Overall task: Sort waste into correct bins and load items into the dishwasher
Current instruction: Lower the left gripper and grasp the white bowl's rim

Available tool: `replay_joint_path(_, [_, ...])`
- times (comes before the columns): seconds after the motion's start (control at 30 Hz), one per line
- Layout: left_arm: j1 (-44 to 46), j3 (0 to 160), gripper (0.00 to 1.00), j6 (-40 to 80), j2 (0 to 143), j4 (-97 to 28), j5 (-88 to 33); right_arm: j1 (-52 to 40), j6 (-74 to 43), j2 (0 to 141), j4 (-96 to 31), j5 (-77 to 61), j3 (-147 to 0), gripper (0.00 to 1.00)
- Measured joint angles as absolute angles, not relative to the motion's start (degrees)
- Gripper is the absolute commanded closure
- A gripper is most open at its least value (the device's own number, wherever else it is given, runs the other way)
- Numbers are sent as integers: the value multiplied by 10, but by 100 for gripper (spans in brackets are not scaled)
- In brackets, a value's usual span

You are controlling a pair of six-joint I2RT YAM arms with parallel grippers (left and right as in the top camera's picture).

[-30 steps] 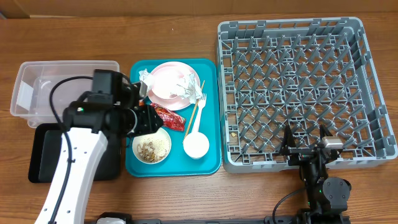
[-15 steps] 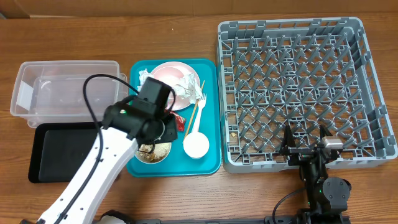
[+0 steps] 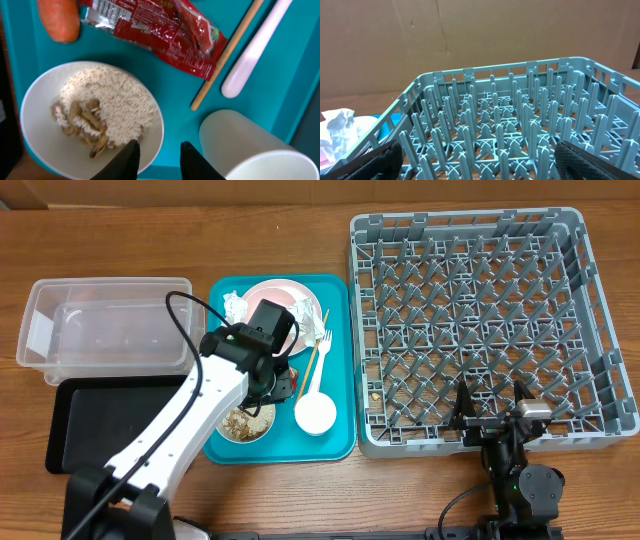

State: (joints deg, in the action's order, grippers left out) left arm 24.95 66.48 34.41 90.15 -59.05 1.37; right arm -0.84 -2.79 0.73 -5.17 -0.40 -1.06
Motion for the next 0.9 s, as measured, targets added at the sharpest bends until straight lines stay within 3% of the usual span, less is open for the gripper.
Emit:
replay_joint_path(0.73, [249,665,55,346,958,-547,20,-8,-28,7,-52,-4,-11,0])
replay_joint_path(0.9, [249,665,58,346,958,-551,37,-8,-28,7,-52,-4,-11,0])
